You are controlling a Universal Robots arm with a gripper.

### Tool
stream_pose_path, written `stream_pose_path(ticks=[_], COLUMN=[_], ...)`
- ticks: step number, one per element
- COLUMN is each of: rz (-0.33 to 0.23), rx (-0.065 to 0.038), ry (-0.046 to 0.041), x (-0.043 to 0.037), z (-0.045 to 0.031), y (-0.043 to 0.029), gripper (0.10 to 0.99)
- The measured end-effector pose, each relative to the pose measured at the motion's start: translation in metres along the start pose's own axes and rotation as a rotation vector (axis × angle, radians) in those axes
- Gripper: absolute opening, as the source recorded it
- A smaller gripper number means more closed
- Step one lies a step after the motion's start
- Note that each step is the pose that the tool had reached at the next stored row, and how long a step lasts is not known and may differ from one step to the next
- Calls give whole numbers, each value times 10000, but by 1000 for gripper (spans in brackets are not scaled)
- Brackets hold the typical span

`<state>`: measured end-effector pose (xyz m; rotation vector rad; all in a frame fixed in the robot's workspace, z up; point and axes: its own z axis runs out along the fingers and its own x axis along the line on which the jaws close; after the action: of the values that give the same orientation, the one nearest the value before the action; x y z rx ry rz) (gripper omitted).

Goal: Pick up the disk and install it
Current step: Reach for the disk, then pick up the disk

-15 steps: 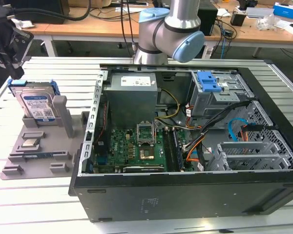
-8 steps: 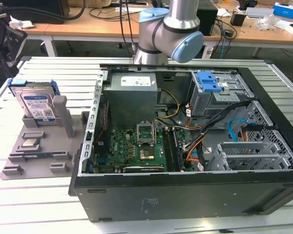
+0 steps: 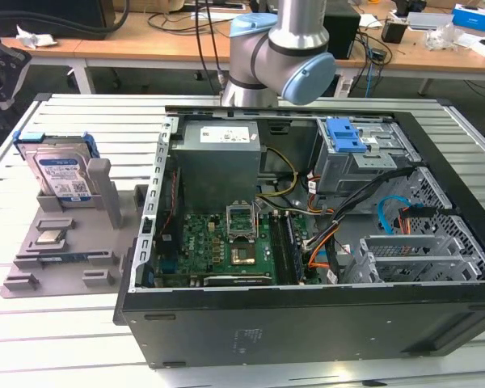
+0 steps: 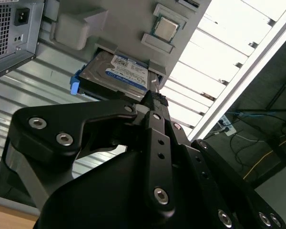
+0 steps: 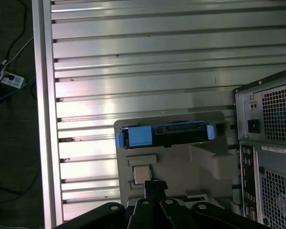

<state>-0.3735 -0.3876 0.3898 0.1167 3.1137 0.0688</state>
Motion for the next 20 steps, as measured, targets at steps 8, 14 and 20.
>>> stream_pose_path(ticks=[8, 14, 20], rz=[-1, -5, -1069], rx=[0, -1, -25], ry=[0, 0, 48], x=[16, 19, 19], z=[0, 0, 0], y=[-1, -2, -2], gripper=[102, 102, 102])
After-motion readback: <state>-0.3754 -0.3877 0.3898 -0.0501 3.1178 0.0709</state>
